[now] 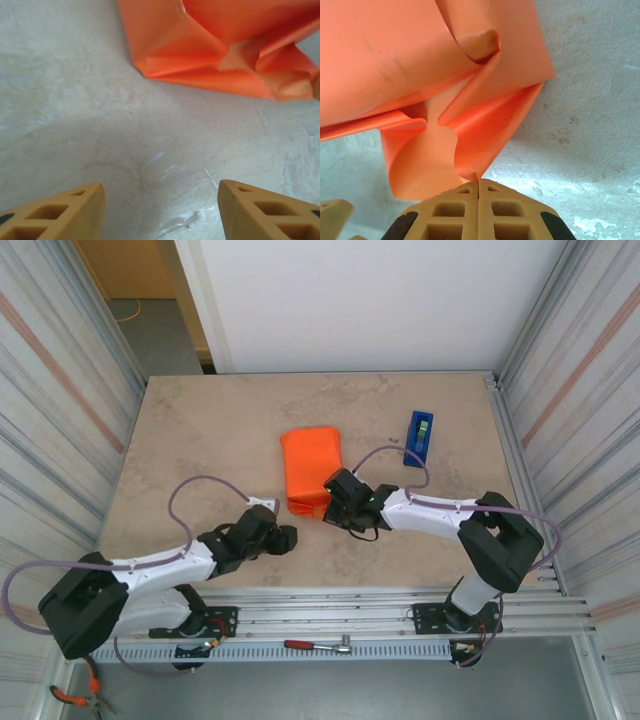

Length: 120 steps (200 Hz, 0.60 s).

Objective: Wrap the gift box in paper
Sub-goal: Fifth fold the wrapping paper around the gift box.

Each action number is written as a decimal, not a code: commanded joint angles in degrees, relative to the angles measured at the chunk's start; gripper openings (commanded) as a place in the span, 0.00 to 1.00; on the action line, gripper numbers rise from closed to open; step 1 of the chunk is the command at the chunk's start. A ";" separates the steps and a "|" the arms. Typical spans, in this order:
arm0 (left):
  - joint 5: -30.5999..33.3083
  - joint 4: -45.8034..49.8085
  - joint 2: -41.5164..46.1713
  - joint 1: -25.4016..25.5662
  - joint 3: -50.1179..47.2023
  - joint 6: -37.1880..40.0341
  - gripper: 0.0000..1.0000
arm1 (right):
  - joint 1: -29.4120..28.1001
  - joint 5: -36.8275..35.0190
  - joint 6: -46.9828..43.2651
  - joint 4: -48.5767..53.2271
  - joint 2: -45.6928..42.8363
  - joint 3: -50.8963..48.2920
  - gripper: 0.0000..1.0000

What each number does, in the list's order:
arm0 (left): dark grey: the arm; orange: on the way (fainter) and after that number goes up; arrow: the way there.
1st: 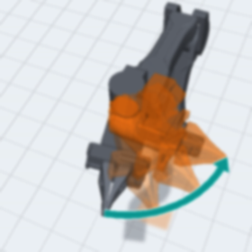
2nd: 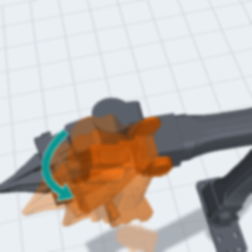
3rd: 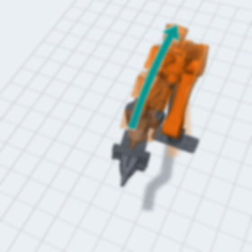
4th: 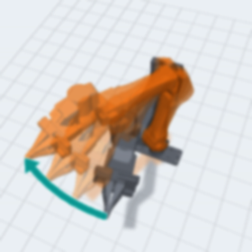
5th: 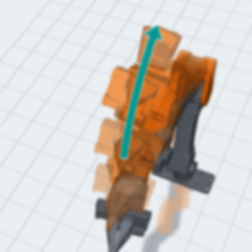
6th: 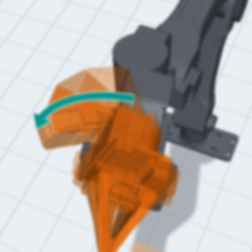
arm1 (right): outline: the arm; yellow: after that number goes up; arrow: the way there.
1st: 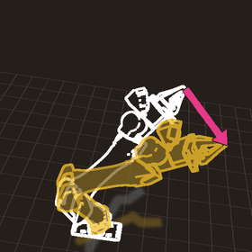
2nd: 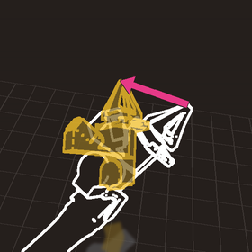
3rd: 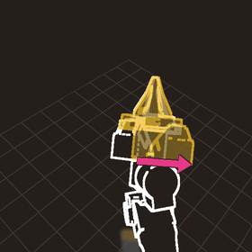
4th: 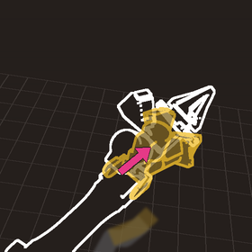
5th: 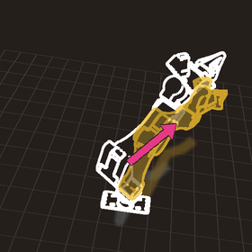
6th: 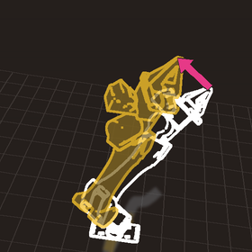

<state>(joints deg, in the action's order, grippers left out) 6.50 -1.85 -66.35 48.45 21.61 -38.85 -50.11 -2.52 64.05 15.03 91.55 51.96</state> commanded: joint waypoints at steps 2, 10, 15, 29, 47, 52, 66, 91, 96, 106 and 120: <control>-2.40 -5.80 -2.76 1.18 -0.69 0.03 0.51 | 0.69 1.16 -0.18 0.07 -1.93 1.90 0.00; -2.61 -7.01 -3.97 1.40 -0.49 0.10 0.48 | 0.80 1.44 -0.20 -0.06 -1.95 1.99 0.00; -2.78 -7.71 -4.73 1.58 -0.36 0.08 0.46 | 0.95 1.54 -0.20 -0.10 -1.91 2.04 0.00; -3.07 -9.42 -6.84 1.96 0.33 0.25 0.42 | 1.19 2.03 -0.24 -0.36 -1.86 2.22 0.00; -3.24 -11.55 -9.61 2.53 1.58 0.39 0.38 | 1.49 2.61 -0.32 -0.75 -1.69 2.31 0.00; -3.32 -12.12 -10.47 2.68 1.89 0.48 0.38 | 1.57 2.81 -0.33 -0.80 -1.70 2.33 0.00; -3.53 -13.51 -12.63 2.95 3.08 0.70 0.37 | 1.76 3.22 -0.47 -0.96 -1.40 2.43 0.00; -3.20 -16.10 -16.63 3.31 4.88 0.59 0.36 | 1.94 3.76 -0.60 -1.31 -0.96 2.30 0.00; -2.99 -16.63 -17.42 3.27 5.17 0.38 0.35 | 2.03 3.96 -0.64 -1.46 -0.84 2.35 0.00; -2.90 -17.68 -19.08 3.32 5.99 0.28 0.35 | 2.03 4.23 -0.68 -1.69 -0.63 2.41 0.00; -2.93 -18.46 -21.38 3.32 7.51 0.28 0.35 | 2.09 4.60 -0.68 -1.98 -0.41 2.42 0.00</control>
<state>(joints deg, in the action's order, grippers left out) 5.67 -10.96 -81.56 51.13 25.69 -38.83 -48.47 1.06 63.99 13.80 91.35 52.73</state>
